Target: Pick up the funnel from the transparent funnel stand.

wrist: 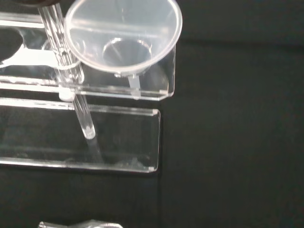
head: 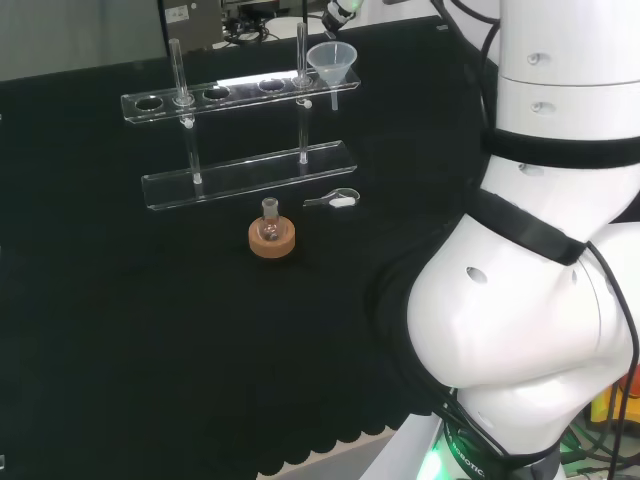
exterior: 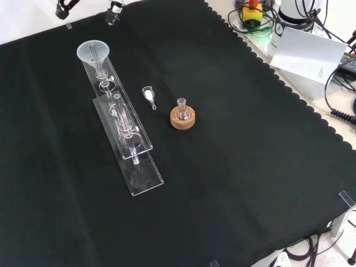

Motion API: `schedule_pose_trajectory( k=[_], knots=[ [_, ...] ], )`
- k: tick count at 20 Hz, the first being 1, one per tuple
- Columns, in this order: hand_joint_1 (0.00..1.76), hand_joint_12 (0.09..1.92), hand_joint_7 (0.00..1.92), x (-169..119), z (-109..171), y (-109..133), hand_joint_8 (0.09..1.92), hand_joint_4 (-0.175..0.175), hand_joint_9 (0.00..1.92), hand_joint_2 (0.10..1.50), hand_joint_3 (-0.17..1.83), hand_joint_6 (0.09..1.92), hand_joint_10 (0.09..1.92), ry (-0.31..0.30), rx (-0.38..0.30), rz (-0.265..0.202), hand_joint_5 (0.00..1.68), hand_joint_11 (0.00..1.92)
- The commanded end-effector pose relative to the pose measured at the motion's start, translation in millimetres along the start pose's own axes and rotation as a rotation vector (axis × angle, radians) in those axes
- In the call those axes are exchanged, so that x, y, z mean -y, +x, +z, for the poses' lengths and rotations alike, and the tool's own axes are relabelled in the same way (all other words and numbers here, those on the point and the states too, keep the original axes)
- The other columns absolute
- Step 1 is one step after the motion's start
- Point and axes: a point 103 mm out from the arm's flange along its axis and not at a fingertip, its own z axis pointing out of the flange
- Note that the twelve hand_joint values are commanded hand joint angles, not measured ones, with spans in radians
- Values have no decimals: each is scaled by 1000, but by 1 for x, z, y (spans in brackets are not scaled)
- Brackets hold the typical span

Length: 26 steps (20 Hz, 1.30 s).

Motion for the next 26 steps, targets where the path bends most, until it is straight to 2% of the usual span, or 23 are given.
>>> schedule_pose_trajectory(
  k=[1, 15, 22, 26],
  knots=[
    [627, 1457, 62, -10, 17, 1, 660, -13, 206, 668, 453, 87, 737, 83, 30, -24, 190, 0],
    [632, 1460, 0, -28, 32, 12, 633, -8, 198, 618, 466, 87, 753, 180, 96, -51, 103, 33],
    [638, 1454, 0, -33, 39, 14, 631, -1, 204, 597, 473, 87, 791, 178, 97, -55, 65, 79],
    [639, 1448, 0, -34, 39, 15, 593, -1, 194, 596, 474, 87, 803, 141, 110, -60, 61, 100]
  ],
)
